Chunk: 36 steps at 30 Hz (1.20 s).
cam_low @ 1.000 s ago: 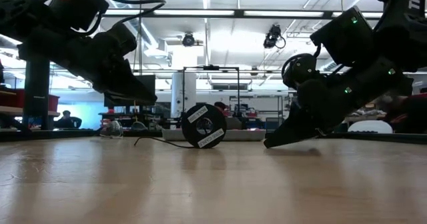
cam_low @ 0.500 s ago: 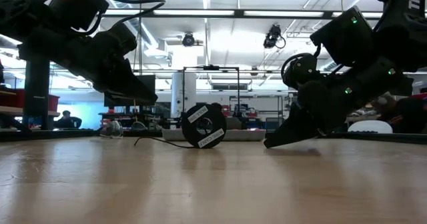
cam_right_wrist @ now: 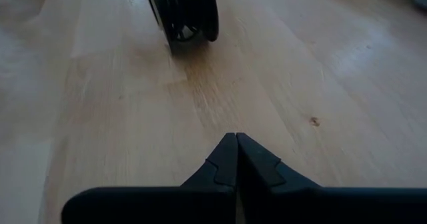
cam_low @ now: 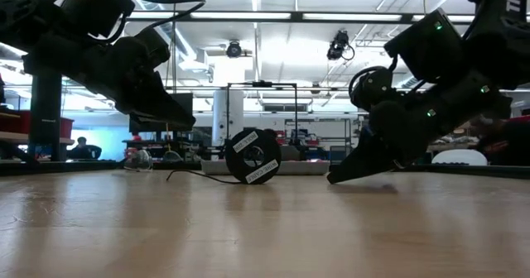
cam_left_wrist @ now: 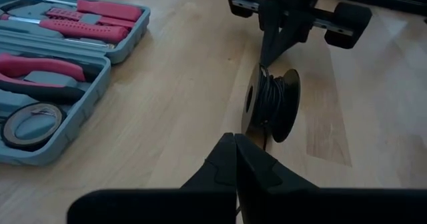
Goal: Coil cords
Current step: Uncoil the black wire from the black spool
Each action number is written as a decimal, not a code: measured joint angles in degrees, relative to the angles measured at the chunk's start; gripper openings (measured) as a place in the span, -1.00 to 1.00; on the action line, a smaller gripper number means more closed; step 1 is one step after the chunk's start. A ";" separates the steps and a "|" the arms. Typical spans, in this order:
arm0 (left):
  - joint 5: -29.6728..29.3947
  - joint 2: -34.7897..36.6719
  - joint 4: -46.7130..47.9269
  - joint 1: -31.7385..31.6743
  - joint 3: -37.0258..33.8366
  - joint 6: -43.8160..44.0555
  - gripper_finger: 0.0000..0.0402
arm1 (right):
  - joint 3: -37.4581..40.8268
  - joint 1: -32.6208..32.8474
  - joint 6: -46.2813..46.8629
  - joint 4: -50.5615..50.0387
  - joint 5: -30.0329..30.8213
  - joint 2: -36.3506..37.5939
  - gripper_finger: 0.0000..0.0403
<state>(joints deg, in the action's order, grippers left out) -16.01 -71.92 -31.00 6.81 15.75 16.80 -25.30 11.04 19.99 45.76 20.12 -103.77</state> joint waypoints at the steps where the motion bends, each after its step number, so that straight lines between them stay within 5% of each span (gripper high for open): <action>1: 0.00 0.00 0.00 0.00 0.00 0.00 -1.00 | 0.00 -0.05 -0.02 0.00 0.00 0.00 -0.98; 36: -0.02 0.00 -0.07 0.00 0.00 -0.01 -1.00 | -0.02 0.23 1.55 0.13 -2.15 0.00 -0.96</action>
<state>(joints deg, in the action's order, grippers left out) -16.03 -71.92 -31.07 6.81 15.75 16.78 -25.32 11.27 21.54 45.89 17.97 -103.77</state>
